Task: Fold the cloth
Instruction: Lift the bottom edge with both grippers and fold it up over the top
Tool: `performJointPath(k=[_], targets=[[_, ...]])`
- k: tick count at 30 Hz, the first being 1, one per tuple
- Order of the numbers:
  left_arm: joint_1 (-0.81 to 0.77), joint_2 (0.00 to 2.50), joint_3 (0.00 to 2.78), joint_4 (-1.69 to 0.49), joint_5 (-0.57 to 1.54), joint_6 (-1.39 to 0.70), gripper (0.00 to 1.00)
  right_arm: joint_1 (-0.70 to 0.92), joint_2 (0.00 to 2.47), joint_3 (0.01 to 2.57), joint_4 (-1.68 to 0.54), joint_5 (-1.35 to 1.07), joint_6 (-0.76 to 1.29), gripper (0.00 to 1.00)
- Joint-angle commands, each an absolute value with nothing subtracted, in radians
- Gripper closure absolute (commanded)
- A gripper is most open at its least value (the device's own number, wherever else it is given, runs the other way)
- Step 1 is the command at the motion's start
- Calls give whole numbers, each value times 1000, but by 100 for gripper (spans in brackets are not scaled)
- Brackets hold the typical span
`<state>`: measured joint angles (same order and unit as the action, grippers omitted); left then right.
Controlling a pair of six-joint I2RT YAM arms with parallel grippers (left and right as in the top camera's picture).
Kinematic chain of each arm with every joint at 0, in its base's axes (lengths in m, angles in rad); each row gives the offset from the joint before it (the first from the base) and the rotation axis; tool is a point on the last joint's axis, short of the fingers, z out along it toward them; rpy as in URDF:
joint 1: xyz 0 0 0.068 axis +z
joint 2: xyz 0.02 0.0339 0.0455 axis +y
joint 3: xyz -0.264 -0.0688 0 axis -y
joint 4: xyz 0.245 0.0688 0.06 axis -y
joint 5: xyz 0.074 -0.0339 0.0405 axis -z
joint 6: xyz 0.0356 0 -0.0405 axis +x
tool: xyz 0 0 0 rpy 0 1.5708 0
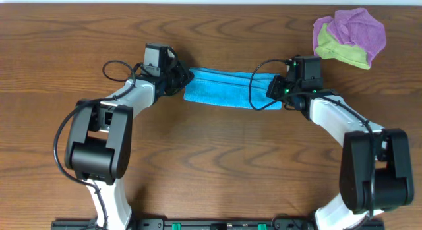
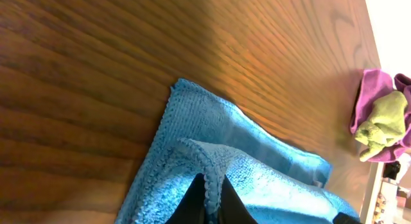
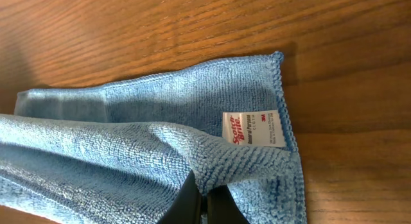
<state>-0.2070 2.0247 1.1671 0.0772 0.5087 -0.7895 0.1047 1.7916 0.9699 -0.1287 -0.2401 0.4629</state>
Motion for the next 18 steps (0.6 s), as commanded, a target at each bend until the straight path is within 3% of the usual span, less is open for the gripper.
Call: performJointPath(k=[1, 18], targets=[[-202, 2040, 1194, 87, 419, -793, 94, 85, 1802, 986, -126, -144, 431, 99], [-240, 2090, 1194, 113, 335, -783, 94, 85, 1855, 986, -59, -99, 402, 99]])
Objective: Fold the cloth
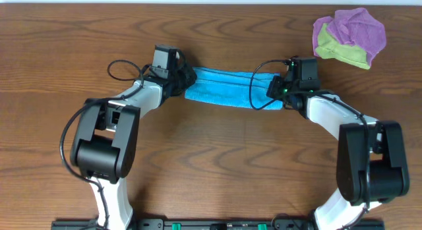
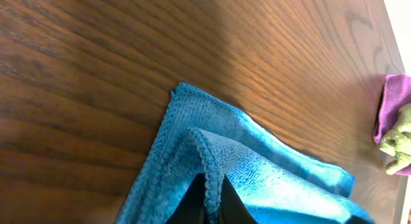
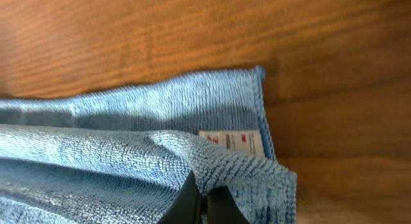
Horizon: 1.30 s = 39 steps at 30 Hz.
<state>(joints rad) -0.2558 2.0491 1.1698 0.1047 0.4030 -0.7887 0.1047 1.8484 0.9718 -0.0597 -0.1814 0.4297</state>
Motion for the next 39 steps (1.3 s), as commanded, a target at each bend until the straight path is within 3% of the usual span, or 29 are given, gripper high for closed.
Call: performJointPath(k=[1, 11, 13, 16, 17, 18, 20, 25, 39], targets=[[-240, 2101, 1194, 127, 341, -788, 94, 85, 1855, 986, -59, -92, 402, 99], [-240, 2115, 1194, 155, 330, -785, 93, 85, 1855, 986, -25, -56, 376, 98], [-240, 2115, 1194, 156, 330, -785, 89, 86, 1855, 986, -17, -56, 376, 87], [-240, 2115, 1194, 156, 331, -785, 72, 86, 1855, 986, -13, -57, 376, 60], [-239, 2115, 1194, 158, 333, -785, 66, 86, 1855, 986, -13, -59, 376, 46], [-239, 2115, 1194, 159, 334, -784, 61, 86, 1854, 986, -13, -60, 376, 20], [-235, 2114, 1195, 158, 345, -781, 46, 86, 1853, 986, -16, -61, 376, 1], [-215, 2100, 1196, 154, 401, -755, 3, 86, 1826, 986, -23, -87, 377, 1], [-196, 1914, 1198, -72, 403, -668, 4, 86, 1662, 986, -212, -107, 397, 1]])
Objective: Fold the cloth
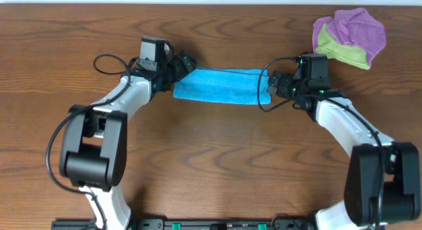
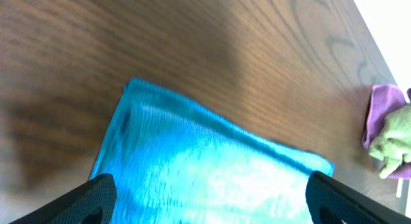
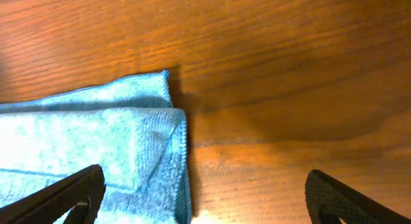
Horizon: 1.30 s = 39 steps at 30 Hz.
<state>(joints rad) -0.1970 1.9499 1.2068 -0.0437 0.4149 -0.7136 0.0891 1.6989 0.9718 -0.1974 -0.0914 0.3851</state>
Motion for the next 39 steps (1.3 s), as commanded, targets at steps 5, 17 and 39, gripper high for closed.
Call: performJointPath(k=[5, 17, 39], targets=[[-196, 1849, 1199, -175, 405, -612, 4, 86, 1603, 986, -281, -109, 411, 1], [-199, 1800, 1200, -205, 453, -598, 54, 85, 1550, 986, -442, -349, 637, 1], [-279, 1966, 1203, -122, 271, -608, 94, 85, 1632, 985, -397, -322, 748, 1]])
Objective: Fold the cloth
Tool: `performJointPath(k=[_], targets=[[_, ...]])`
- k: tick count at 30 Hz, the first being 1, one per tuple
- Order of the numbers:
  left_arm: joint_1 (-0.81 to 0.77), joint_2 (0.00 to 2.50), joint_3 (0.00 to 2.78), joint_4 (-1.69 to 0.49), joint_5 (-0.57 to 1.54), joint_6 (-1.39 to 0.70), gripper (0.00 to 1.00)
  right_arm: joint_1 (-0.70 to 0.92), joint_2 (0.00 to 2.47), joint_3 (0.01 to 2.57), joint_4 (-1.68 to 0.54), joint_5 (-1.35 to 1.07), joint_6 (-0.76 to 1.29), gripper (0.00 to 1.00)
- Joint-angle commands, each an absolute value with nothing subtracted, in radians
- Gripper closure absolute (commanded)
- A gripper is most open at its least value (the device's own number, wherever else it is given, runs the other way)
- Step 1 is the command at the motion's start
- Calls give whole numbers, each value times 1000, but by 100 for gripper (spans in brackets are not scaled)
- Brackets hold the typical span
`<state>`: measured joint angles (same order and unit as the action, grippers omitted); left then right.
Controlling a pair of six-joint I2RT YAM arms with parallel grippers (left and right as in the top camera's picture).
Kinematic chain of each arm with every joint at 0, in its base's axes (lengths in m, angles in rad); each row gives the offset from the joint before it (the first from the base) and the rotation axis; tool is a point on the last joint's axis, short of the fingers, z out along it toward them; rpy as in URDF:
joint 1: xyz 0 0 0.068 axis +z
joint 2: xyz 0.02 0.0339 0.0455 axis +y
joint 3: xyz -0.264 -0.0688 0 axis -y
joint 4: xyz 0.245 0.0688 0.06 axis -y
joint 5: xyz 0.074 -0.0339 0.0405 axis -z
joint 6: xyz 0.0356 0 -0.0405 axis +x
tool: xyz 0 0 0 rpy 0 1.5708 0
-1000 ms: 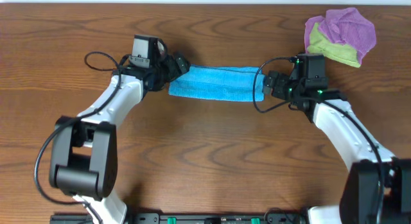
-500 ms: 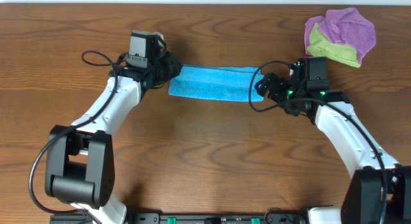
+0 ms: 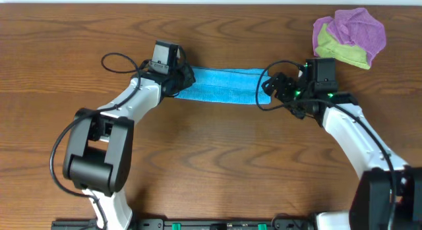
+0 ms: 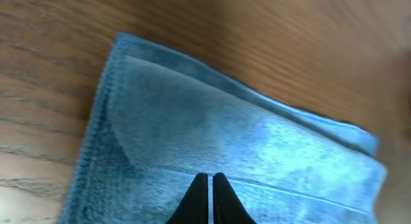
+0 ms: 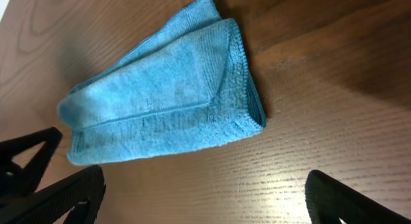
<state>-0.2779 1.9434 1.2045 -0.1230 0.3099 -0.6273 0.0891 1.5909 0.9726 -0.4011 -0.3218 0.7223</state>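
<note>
The blue cloth (image 3: pixel 221 85) lies flat on the wooden table as a long narrow folded strip. My left gripper (image 3: pixel 186 78) is at its left end. In the left wrist view that gripper (image 4: pixel 209 178) is shut, its tips close over the cloth (image 4: pixel 225 140) with no fold pinched between them. My right gripper (image 3: pixel 272 87) stands just off the strip's right end. In the right wrist view it (image 5: pixel 202 198) is wide open over bare wood, and the cloth (image 5: pixel 160 115) lies ahead of it, apart from the fingers.
A heap of purple and green cloths (image 3: pixel 349 37) sits at the back right corner of the table (image 3: pixel 211 164). Black cables loop beside each wrist.
My left gripper was open over the cloth's left end and is now shut there. My right gripper, still open, now sits farther back from the right end, with more of the cloth in its view.
At first both grippers were shut on the cloth's near corners, held over its far half. Shortly after, those corners were closer to the far edge. Then both grippers were open and the cloth lay as a folded strip. Now the left is shut and the right stays open.
</note>
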Motion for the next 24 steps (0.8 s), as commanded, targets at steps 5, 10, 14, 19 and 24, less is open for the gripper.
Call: performJointPath(k=[5, 10, 14, 19, 24], targets=[[-285, 1975, 1203, -125, 220, -589, 94, 85, 1700, 985, -346, -350, 768, 1], [-289, 1975, 1204, -136, 159, -535, 94, 86, 1747, 986, -297, -379, 790, 1], [-291, 1975, 1204, -142, 119, -511, 94, 86, 1763, 985, -267, -379, 815, 1], [-294, 1993, 1204, -150, 93, -493, 94, 89, 1764, 986, -262, -384, 826, 1], [-297, 2033, 1204, -155, 97, -494, 94, 105, 1764, 985, -262, -377, 826, 1]])
